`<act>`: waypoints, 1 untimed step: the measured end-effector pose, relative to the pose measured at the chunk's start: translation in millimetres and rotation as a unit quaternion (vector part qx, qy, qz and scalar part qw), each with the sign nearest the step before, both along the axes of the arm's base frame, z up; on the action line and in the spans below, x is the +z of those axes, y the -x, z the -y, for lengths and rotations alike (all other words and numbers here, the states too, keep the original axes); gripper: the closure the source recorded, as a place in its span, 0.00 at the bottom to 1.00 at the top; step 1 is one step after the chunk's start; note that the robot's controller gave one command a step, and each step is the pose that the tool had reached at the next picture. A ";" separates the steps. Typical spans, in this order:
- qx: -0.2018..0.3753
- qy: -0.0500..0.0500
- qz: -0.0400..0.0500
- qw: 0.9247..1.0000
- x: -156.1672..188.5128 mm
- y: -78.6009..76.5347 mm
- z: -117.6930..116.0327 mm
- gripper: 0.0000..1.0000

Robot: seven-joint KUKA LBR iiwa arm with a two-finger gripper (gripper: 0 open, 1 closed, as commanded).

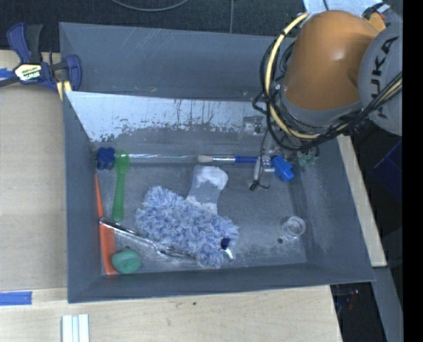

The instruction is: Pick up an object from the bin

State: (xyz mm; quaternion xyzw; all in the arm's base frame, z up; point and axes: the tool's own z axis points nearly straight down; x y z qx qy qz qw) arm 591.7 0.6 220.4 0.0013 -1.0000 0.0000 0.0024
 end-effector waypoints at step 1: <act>0.000 0.000 0.004 1.000 5.2 -1.4 0.0 0.00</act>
Offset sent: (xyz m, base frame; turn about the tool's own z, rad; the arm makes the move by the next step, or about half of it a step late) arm 0.0239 0.0473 -0.1504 0.0172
